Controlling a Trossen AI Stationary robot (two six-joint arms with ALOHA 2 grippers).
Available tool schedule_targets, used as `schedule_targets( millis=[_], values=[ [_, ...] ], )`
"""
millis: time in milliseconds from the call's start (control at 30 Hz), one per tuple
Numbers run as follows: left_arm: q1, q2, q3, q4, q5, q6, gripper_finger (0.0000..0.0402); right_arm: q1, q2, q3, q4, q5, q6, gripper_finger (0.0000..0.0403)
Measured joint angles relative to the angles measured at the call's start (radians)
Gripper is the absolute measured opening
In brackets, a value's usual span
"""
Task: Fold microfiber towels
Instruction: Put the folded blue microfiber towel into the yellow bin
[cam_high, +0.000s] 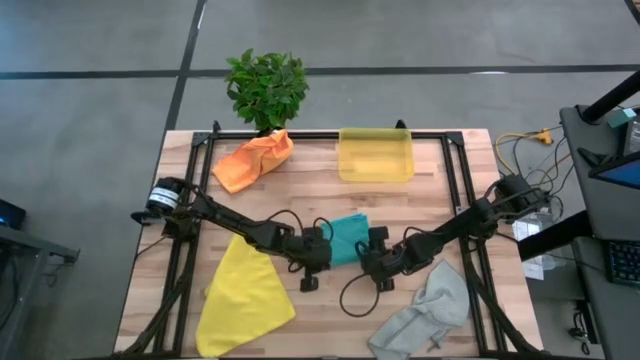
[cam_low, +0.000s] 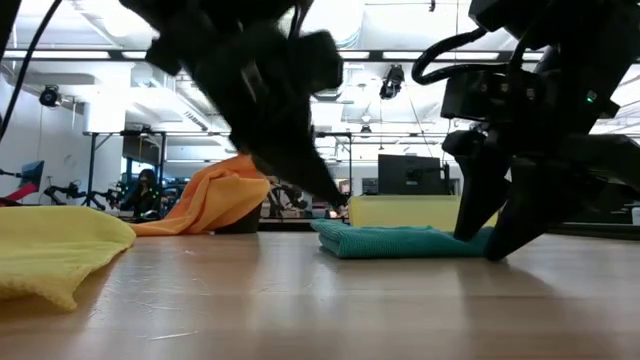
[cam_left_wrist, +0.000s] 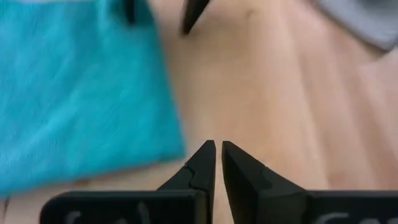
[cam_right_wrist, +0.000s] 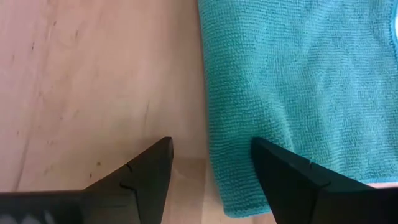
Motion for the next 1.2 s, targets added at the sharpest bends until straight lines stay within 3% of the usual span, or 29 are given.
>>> schedule_targets(
  millis=[200, 633, 867, 1200],
  values=[
    [-0.017, 0.000, 0.042, -0.001, -0.065, 0.100, 0.0015, -0.015, 0.002, -0.009, 0.004, -0.012, 0.027, 0.0174],
    [-0.016, 0.036, 0.033, 0.083, -0.066, 0.184, 0.0026, -0.033, 0.036, -0.021, 0.057, 0.012, 0.079, 0.0017],
    [-0.018, 0.115, 0.032, 0.083, -0.137, 0.239, 0.0093, -0.039, 0.032, 0.007, 0.040, -0.017, 0.127, 0.0010],
    [-0.022, 0.107, 0.035, 0.057, -0.263, 0.264, 0.0194, -0.094, 0.005, 0.024, 0.073, -0.223, 0.213, 0.0009]
  ],
)
